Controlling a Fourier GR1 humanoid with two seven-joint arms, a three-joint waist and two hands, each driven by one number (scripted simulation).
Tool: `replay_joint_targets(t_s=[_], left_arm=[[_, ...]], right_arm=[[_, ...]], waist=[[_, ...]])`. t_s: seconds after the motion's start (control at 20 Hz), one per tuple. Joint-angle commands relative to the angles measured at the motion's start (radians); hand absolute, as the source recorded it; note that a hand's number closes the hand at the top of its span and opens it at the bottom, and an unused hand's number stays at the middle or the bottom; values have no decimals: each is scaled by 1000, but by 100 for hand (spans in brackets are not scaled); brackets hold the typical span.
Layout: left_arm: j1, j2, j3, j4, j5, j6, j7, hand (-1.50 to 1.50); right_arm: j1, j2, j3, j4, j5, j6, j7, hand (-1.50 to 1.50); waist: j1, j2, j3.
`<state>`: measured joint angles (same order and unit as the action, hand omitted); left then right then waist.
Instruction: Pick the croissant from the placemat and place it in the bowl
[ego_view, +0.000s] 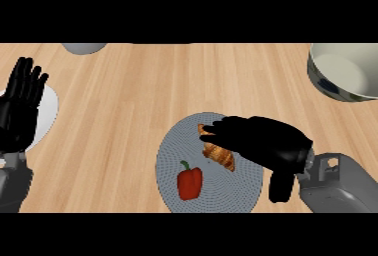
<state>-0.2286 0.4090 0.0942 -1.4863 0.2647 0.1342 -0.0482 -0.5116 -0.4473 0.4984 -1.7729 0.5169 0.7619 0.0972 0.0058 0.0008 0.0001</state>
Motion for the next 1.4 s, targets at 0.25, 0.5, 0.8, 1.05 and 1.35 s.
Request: replay_joint_targets(t_s=[0.25, 0.5, 0.8, 1.05, 1.35], left_arm=[[-11, -42, 8, 11, -49, -18, 8, 0], [24, -5, 73, -30, -16, -65, 24, 0], [38, -77, 17, -143, -85, 10, 89, 0], [-15, -63, 81, 31, -67, -76, 1, 0], [22, -55, 103, -50, -78, -94, 43, 0]], right_arm=[[29, 85, 28, 198, 226, -118, -177, -150], [57, 114, 27, 264, 278, -179, -276, -150], [-9, 176, -14, 300, 312, -125, -299, -150], [-5, 239, -6, 421, 419, -185, -338, -150], [33, 247, -26, 439, 482, -184, -381, -150]], waist=[[-1, 0, 0], [0, -1, 0], [1, -2, 0], [-2, 0, 0], [-3, -1, 0]])
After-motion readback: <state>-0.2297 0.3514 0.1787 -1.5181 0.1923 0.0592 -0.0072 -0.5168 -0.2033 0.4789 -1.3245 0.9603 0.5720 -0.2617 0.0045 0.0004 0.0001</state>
